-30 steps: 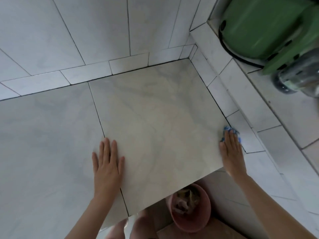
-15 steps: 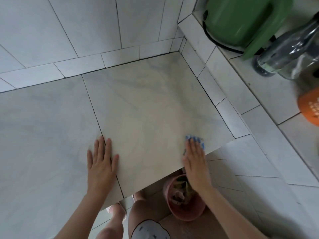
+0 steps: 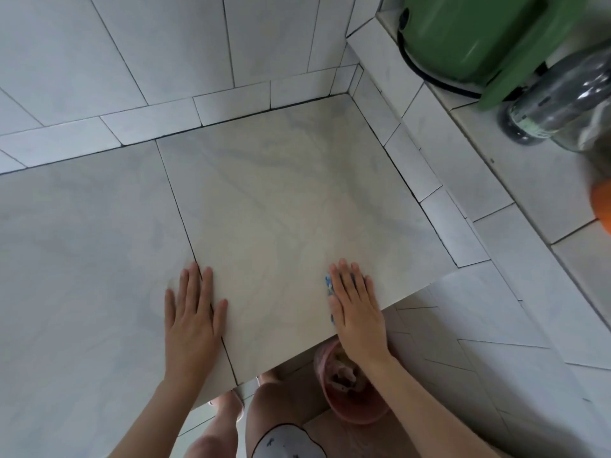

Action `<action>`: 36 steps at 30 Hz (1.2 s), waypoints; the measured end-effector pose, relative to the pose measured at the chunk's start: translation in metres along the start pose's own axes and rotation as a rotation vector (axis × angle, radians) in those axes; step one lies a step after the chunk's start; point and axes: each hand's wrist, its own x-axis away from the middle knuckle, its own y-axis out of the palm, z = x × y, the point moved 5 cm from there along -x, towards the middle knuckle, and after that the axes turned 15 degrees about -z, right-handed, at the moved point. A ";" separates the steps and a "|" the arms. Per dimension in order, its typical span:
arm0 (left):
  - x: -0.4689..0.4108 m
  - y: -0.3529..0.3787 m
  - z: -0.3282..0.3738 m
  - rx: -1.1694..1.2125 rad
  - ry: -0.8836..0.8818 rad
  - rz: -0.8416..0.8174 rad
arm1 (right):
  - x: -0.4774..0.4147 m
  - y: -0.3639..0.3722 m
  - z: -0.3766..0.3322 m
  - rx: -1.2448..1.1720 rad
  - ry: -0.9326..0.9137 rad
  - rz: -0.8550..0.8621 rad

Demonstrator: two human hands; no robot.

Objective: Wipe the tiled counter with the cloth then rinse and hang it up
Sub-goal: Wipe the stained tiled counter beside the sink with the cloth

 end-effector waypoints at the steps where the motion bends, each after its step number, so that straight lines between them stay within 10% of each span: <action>1: 0.000 0.000 0.000 -0.007 -0.004 0.001 | -0.006 -0.003 0.012 0.029 -0.001 -0.018; 11: 0.000 -0.001 0.002 -0.016 0.006 0.022 | -0.068 -0.049 0.105 -0.069 0.424 0.074; 23: -0.031 -0.019 -0.006 -0.019 0.016 0.049 | -0.039 0.002 -0.079 0.048 -0.361 -0.069; 31: -0.043 -0.025 -0.010 -0.046 0.002 0.061 | -0.146 -0.084 0.092 0.046 0.221 0.022; 36: -0.042 -0.025 -0.009 -0.040 -0.007 0.065 | -0.184 -0.084 0.017 -0.014 0.161 0.050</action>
